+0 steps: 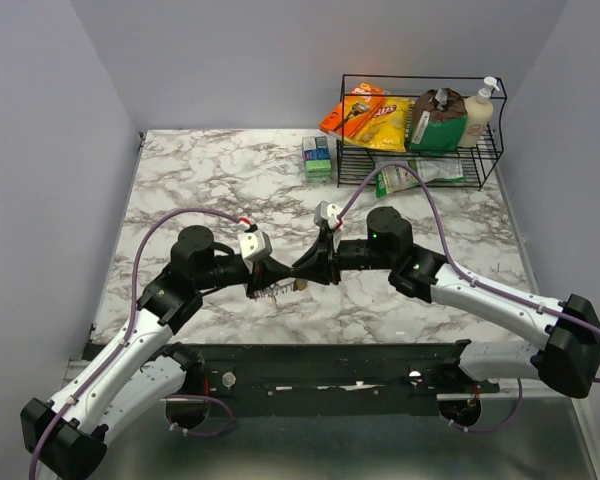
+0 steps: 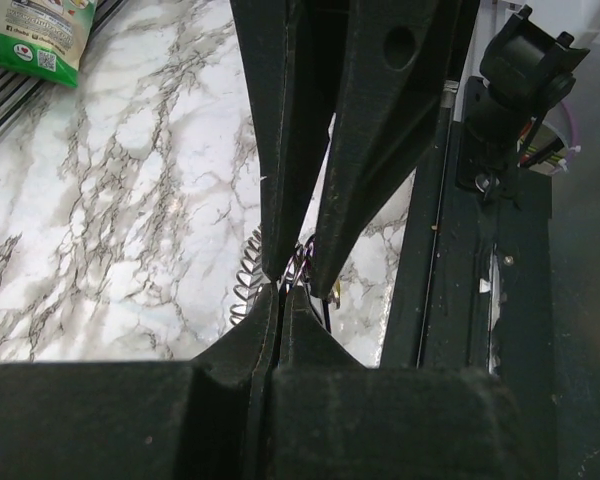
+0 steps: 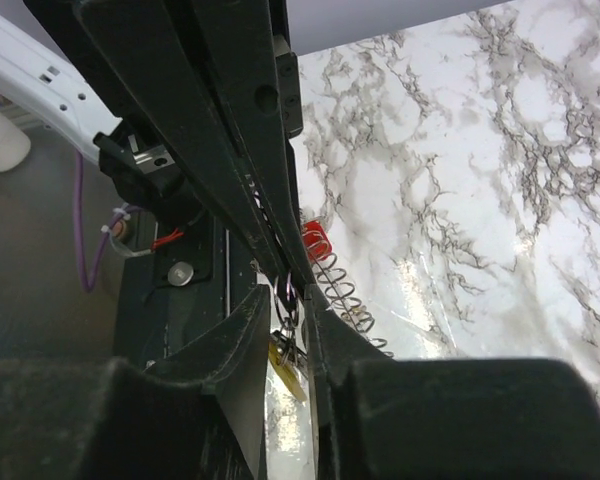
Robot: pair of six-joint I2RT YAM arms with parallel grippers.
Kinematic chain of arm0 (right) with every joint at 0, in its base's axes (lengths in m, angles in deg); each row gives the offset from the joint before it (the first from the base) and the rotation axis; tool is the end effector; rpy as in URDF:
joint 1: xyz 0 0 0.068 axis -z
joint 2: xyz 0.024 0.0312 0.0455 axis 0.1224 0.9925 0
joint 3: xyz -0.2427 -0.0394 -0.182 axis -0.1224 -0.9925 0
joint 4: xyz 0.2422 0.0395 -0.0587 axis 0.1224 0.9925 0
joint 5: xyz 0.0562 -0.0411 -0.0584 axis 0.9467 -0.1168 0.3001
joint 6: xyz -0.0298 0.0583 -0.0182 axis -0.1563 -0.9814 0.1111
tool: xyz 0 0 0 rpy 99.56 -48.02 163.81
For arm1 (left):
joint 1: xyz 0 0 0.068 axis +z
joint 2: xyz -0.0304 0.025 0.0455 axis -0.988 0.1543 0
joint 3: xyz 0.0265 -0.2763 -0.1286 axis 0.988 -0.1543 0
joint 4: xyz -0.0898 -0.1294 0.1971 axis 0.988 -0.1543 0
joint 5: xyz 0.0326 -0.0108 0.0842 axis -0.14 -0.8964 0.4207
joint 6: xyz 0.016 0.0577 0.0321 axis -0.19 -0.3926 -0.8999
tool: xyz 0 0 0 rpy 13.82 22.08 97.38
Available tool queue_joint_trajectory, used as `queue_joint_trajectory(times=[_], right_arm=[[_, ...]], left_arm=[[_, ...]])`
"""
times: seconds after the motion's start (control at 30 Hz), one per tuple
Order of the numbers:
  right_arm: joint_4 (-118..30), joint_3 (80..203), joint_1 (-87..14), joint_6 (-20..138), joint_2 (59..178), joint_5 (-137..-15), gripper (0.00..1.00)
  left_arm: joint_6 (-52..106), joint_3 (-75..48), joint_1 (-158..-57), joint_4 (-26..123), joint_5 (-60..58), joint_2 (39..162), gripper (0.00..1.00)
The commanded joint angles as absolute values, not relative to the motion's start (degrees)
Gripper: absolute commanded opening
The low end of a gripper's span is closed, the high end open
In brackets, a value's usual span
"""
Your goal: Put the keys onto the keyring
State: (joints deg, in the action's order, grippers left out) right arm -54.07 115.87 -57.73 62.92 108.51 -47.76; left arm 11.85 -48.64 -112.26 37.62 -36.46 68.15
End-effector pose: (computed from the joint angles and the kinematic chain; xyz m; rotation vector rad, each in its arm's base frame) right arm 0.1525 0.2365 0.3443 -1.1819 1.4811 1.2058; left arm 0.1093 -0.1101 0.3254 1.0612 1.5365 -1.0291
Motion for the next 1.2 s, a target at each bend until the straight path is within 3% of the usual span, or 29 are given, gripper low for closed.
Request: queue_joint_trajectory(times=[0.0,0.23,0.5,0.83,1.17], right_arm=[[-54.07,114.04,-57.39,62.56,108.13,-49.99,0.22],[-54.16,113.24,-57.22,62.39,107.6,-51.05,0.03],[-54.07,114.29,-56.69,62.39,107.87,-49.48,0.0],[-48.89,117.63,-56.42,65.46,108.39,-47.1,0.0],[-44.4,120.01,-55.81,69.24,108.31,-45.43,0.0]], left_arm=[[12.34,-48.5,-112.41,42.16,-38.05,66.96,0.0],[13.05,-48.76,-112.41,43.65,-38.4,66.87,0.0],[13.58,-47.54,-112.33,42.52,-37.53,67.49,0.0],[6.38,-39.27,-112.41,28.38,-39.45,71.96,0.42],[0.83,-34.08,-112.33,20.46,-44.64,79.0,0.45]])
